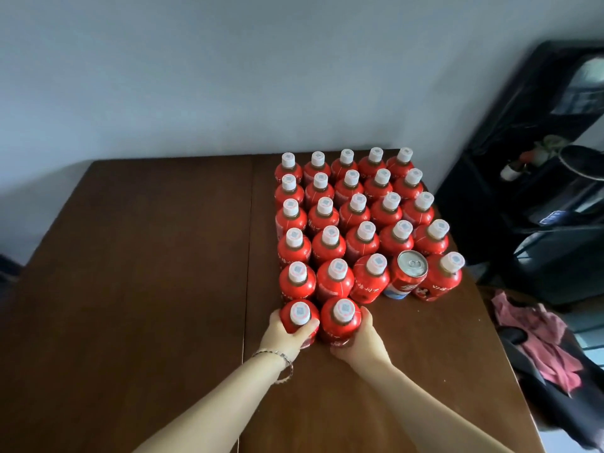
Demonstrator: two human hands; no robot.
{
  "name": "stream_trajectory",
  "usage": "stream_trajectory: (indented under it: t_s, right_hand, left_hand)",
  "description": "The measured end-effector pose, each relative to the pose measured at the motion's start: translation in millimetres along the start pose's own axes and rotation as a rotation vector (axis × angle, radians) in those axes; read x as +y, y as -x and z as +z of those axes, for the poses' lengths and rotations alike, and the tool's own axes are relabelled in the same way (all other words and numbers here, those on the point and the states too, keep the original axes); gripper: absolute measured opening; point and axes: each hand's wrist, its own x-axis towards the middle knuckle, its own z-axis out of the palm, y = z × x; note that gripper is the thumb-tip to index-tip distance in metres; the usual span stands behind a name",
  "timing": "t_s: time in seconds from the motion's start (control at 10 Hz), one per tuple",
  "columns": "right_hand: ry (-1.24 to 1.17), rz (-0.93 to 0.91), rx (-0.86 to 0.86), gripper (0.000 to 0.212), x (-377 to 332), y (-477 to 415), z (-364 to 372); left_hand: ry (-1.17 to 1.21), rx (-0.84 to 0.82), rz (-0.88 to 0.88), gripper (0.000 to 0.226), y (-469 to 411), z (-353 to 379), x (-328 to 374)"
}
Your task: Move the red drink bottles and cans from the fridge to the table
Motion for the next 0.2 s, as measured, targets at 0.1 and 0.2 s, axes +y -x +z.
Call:
stream_trajectory:
  t_s: [0.1, 0.2]
  right_hand:
    - [0.362, 0.012, -0.186, 0.055, 11, -1, -14]
    - [0.574, -0.068, -0.274, 0.031, 10, -4, -31]
  left_hand:
    - [-0.143, 0.087, -0.110, 0.080, 16, 1, 5]
    - [-0.271, 0.142, -0.180, 0.063, 39, -1, 12]
